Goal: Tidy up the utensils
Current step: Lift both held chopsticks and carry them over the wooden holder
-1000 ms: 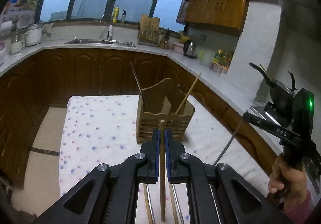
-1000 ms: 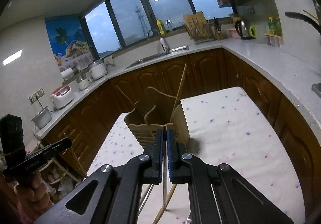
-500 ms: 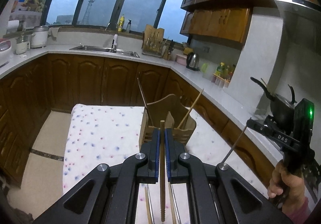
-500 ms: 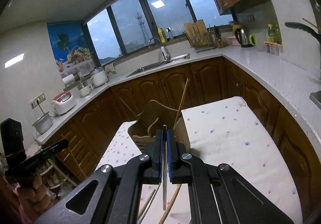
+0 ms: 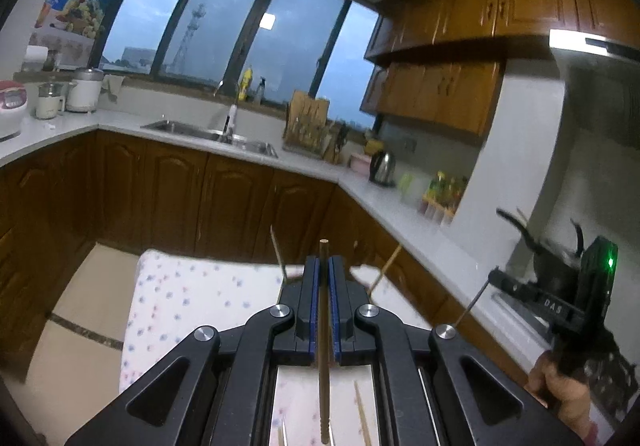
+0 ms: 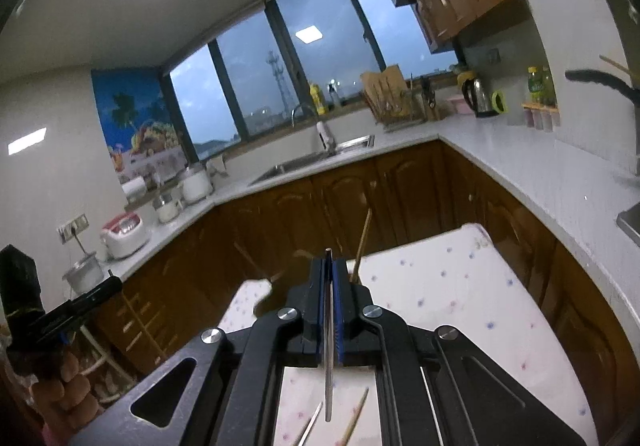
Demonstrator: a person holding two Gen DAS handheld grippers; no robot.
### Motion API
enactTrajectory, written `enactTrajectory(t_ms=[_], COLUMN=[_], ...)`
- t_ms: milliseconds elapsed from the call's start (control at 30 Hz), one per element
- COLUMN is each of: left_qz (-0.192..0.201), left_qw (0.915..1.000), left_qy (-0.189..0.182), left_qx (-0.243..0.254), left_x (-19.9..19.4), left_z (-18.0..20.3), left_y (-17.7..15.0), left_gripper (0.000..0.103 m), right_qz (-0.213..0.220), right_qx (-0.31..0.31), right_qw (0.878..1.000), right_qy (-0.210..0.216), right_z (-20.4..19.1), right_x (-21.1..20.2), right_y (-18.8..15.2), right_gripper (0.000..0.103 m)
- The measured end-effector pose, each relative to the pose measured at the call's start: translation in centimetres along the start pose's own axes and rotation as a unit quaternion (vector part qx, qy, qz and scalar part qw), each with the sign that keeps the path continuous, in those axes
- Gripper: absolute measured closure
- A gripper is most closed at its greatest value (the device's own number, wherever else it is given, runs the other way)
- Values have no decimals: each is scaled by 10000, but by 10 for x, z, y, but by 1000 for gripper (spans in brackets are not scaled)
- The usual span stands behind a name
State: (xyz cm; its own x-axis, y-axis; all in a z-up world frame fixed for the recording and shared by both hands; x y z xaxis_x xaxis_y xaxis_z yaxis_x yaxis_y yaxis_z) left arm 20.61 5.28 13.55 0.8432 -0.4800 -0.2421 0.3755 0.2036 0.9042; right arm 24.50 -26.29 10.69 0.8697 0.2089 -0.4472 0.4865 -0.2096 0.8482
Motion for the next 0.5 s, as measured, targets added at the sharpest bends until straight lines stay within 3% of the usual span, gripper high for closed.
enactTrajectory(t_ms=[233, 500], left_qz=[529, 910], left_qw=[9985, 9956], left_qy=[9, 214], left_qx=[-129, -54], left_x=[28, 72], left_z=[-13, -20], left_y=[24, 23], left_gripper=[100, 100], right_qz=[343, 588], right_qx=[38, -16], right_qw=[9994, 9982], right_qy=[-27, -153], right_z=[-4, -10], right_x=[15, 44], right_y=[36, 65], right_gripper=[99, 99])
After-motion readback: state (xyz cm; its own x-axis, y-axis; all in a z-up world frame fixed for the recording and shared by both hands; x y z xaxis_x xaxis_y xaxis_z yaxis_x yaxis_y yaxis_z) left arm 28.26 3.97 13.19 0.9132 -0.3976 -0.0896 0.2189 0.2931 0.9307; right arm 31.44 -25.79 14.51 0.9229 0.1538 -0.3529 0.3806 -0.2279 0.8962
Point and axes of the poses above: each gripper's, at about its wrist camera, not at the fingertips, and x roughly the way its jaws point, z to its right, y to its top, the point moved 2 cm from there along x, roughly the way its jaws point, and after that the axes turned 7 degrees about -y, right-handed, at the moved point
